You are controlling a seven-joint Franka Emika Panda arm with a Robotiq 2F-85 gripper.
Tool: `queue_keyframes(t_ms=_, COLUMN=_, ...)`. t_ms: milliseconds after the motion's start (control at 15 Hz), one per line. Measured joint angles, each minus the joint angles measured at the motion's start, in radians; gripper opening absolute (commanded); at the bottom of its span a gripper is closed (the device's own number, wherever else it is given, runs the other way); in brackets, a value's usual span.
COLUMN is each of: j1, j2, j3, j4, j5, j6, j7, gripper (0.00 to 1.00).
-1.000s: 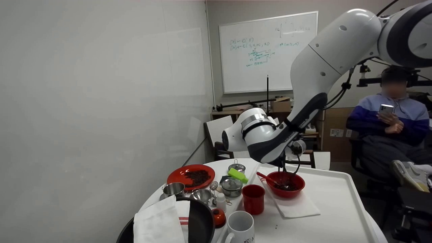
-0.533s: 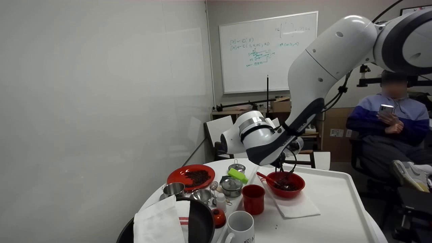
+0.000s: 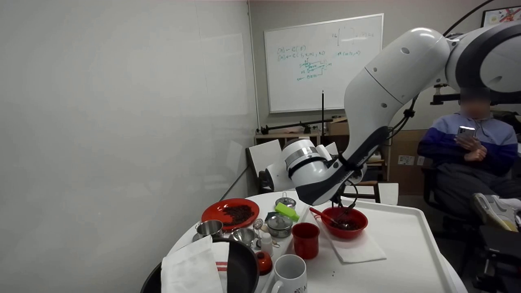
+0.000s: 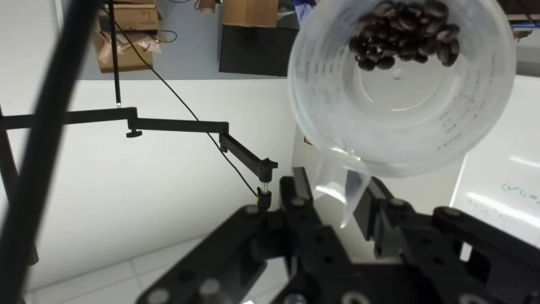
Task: Pour the contents in the clear jug
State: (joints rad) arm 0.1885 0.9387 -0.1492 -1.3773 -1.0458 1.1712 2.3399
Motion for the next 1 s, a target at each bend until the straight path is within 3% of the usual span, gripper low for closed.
queue_keyframes(t_ms=1000, j1=0.003, j2=0.039, j3=0.027, j4=0.034, j5=-0.121, j6=-0.088, j7=0.000, gripper=0.10)
